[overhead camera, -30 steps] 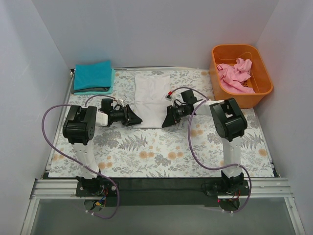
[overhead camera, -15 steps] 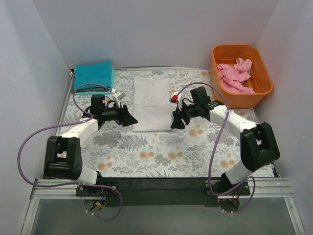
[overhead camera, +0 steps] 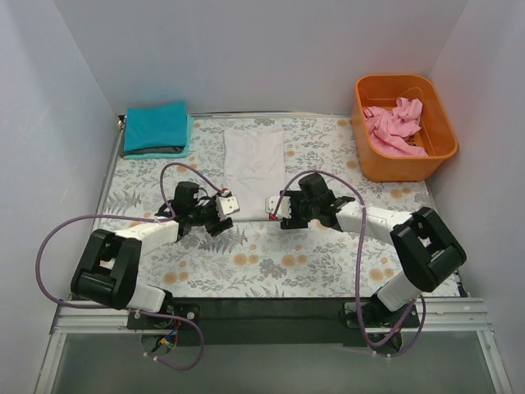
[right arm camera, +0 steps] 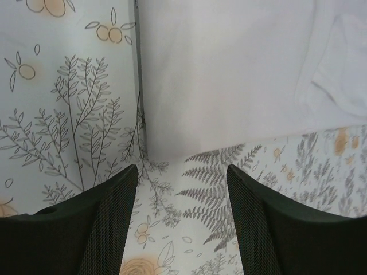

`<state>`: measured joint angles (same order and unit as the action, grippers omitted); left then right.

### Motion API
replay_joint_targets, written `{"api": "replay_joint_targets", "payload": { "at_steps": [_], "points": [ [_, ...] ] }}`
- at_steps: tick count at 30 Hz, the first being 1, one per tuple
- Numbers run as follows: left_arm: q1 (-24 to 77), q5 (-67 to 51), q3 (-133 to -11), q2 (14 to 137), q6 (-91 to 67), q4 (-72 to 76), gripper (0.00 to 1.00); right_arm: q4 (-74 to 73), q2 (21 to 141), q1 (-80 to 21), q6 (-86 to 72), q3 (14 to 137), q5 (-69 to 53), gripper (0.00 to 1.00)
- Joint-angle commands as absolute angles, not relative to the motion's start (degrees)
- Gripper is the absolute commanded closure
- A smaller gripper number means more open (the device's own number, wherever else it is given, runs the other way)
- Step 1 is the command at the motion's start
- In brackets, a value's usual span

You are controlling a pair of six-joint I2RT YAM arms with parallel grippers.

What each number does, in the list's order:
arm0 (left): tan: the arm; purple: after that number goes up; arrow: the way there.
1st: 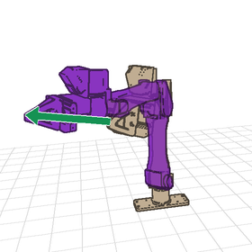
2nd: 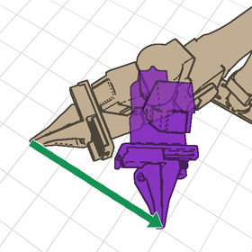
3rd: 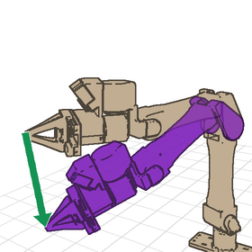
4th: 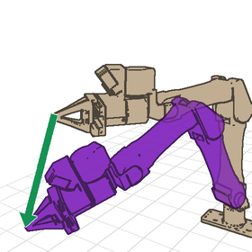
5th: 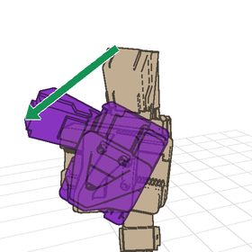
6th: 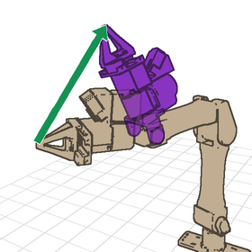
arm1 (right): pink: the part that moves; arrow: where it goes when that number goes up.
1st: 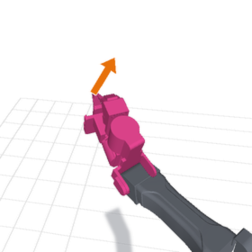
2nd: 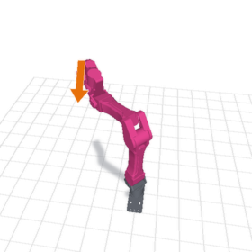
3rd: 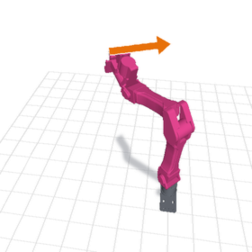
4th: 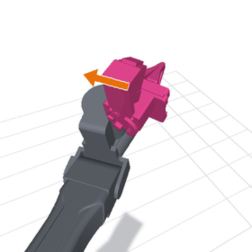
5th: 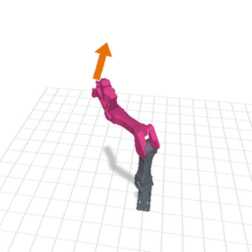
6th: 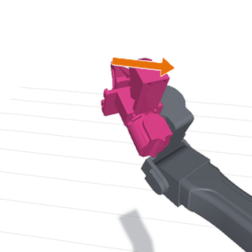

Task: Fold and stack the t-shirts
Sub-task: Fold the tshirt

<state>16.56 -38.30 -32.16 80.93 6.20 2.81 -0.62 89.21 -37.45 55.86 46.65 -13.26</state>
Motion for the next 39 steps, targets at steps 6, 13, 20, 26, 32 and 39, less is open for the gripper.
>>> {"api": "replay_joint_targets", "payload": {
  "at_steps": [6,13,20,26,32,39],
  "points": [
    [19.9,-33.3,-32.3,88.2,17.8,12.6,0.54,9.8,94.8,-39.8,63.2,45.7,-11.7,0.44],
    [20.1,-33.3,-31.9,89.5,19.9,11.3,0.63,9.8,96.7,-40.3,63.5,44.5,-13.1,0.45],
    [20.1,-31.6,-32.1,91.4,17.9,11.5,0.82,9.7,98.0,-40.6,64.5,43.3,-13.3,0.74],
    [20.7,-36.7,-33.8,86.8,17.5,3.9,1.0,1.2,92.8,-40.7,61.8,44.6,-15.7,0.99],
    [22.4,-44.7,-38.8,78.0,13.0,-16.1,1.0,-15.7,84.0,-41.2,52.4,49.0,-22.2,0.99],
    [24.3,-54.0,-39.3,60.8,10.6,-35.8,1.0,-27.1,72.3,-43.2,44.6,48.8,-28.1,0.99]
  ]
}}
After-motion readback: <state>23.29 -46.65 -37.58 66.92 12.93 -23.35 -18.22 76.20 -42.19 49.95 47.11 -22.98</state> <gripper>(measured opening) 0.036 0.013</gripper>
